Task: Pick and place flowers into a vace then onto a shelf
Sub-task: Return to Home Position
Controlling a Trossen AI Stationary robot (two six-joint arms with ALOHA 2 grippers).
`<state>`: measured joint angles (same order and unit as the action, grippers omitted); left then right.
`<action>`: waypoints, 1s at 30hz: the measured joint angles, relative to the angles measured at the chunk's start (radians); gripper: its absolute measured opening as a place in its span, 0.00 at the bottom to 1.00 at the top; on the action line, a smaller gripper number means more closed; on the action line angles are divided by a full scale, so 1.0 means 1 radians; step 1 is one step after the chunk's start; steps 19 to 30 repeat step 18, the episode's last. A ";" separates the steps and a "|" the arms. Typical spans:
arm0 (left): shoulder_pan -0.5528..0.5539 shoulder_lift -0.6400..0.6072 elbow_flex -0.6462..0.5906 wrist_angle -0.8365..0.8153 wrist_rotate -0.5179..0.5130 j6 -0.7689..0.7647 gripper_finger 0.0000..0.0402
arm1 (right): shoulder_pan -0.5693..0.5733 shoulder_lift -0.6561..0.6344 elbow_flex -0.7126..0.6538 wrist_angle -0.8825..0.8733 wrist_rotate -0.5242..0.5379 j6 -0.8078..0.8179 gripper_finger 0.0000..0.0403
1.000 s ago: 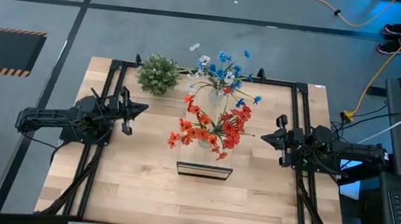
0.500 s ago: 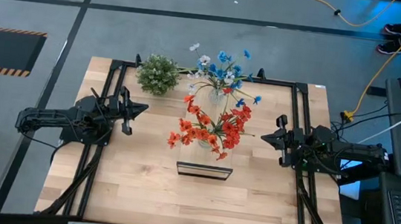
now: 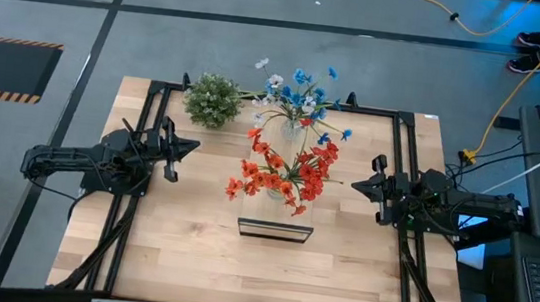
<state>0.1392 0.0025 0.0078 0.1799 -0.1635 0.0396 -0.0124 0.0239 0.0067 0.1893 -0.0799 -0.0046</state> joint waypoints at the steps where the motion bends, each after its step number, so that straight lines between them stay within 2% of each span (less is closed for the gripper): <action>1: 0.000 0.000 0.000 0.000 0.000 0.000 0.01 | 0.000 0.000 0.000 0.000 0.000 0.001 0.01; 30: 0.000 0.000 0.000 0.000 0.000 0.000 0.02 | 0.000 0.000 0.000 0.000 0.000 0.000 0.01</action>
